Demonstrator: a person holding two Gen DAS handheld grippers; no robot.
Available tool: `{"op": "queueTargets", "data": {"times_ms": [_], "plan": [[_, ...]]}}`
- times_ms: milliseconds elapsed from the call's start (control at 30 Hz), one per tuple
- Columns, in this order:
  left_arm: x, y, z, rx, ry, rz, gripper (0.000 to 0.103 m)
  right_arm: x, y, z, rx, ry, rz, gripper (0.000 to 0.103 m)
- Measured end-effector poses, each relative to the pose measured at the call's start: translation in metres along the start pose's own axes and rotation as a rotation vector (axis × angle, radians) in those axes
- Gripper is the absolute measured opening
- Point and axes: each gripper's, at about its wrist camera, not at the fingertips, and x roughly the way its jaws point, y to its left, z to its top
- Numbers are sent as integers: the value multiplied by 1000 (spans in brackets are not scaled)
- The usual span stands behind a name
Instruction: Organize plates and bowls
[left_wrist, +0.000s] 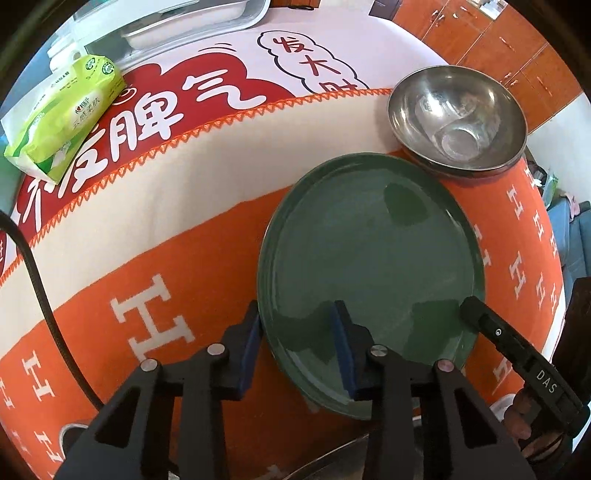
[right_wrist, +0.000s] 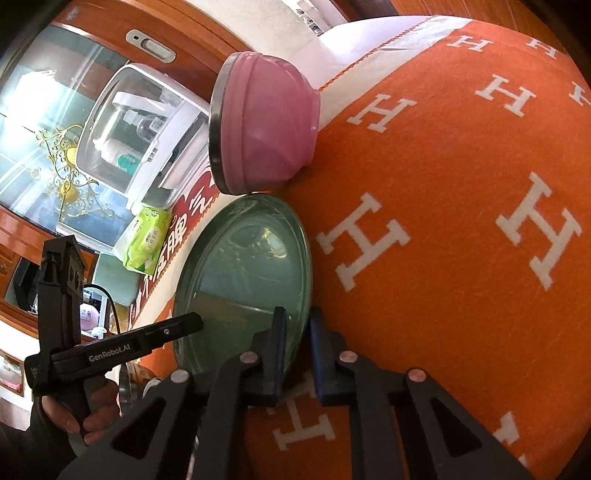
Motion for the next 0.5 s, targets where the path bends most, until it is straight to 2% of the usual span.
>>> {"op": "queueTargets", "data": {"times_ms": [500], "plan": [[-24, 23, -6, -69, -70, -52, 35, -2, 16, 1, -61, -25, 5, 12]]}}
